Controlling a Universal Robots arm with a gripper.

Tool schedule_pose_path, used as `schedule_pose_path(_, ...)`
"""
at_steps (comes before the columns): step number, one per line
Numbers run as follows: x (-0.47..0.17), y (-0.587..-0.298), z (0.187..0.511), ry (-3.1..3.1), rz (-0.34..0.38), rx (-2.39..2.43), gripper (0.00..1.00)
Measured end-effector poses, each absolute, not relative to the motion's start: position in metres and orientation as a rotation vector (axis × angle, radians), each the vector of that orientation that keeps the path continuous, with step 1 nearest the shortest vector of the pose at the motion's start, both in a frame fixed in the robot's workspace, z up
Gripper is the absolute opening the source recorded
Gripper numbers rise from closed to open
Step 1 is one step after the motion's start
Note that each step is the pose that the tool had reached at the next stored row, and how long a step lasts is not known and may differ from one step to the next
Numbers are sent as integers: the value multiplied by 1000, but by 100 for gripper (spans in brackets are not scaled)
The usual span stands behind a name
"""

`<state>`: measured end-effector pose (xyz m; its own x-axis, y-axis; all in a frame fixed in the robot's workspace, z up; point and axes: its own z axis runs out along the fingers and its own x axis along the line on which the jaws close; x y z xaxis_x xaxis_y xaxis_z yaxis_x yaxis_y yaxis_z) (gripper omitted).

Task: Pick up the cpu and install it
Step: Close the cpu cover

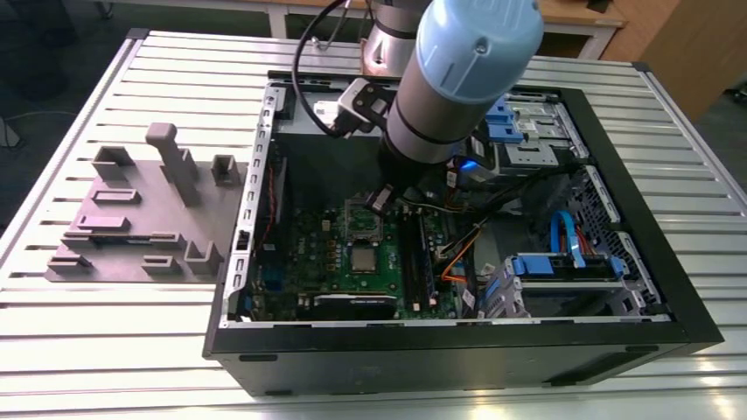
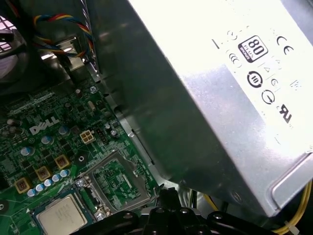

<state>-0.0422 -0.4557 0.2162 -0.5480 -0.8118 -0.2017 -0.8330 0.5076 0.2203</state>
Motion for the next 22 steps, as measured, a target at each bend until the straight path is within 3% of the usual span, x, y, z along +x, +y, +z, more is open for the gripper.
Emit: schedule_pose_path(22, -44, -456, 227, 2686, 404, -1469, 10)
